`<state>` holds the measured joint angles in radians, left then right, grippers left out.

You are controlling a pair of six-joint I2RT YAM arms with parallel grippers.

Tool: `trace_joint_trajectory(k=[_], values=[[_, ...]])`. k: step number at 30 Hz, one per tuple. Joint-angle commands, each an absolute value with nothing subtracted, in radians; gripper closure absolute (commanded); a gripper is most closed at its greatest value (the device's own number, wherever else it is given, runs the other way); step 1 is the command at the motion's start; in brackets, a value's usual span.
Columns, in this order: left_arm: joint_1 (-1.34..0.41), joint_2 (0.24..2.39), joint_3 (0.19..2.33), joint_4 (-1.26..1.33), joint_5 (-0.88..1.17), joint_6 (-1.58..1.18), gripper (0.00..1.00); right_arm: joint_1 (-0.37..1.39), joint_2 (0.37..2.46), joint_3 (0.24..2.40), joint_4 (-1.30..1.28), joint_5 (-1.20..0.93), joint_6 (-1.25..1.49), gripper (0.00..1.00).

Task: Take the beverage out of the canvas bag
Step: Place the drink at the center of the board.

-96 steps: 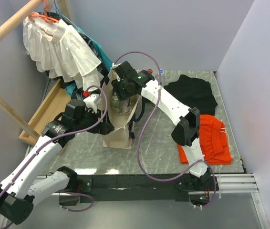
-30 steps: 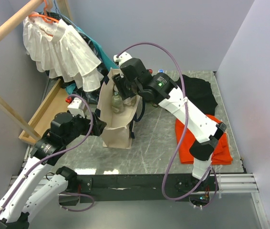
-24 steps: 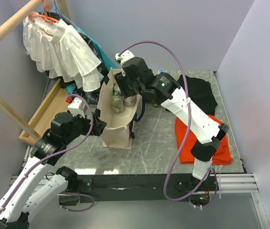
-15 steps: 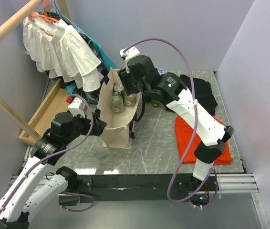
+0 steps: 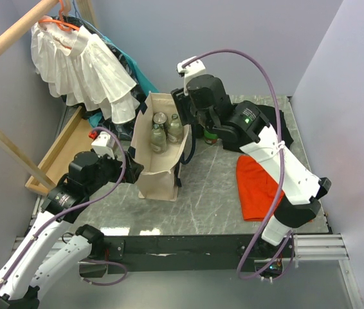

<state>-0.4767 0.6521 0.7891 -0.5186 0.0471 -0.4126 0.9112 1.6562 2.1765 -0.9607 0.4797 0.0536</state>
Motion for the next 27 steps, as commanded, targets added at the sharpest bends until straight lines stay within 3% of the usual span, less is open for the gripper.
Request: trace_joint_trajectory(k=[1, 16, 27], values=[[-0.479, 0.649, 0.784, -0.477, 0.045, -0.411, 0.04, 0.876, 1.554, 2.137, -0.859, 0.537, 0.066, 1.0], [-0.482, 0.646, 0.781, -0.477, 0.038, -0.414, 0.04, 0.694, 1.414, 1.836, -0.744, 0.42, 0.14, 1.0], [-0.486, 0.644, 0.781, -0.479, 0.029, -0.417, 0.04, 0.64, 1.479, 1.686, -0.64, 0.371, 0.156, 1.0]])
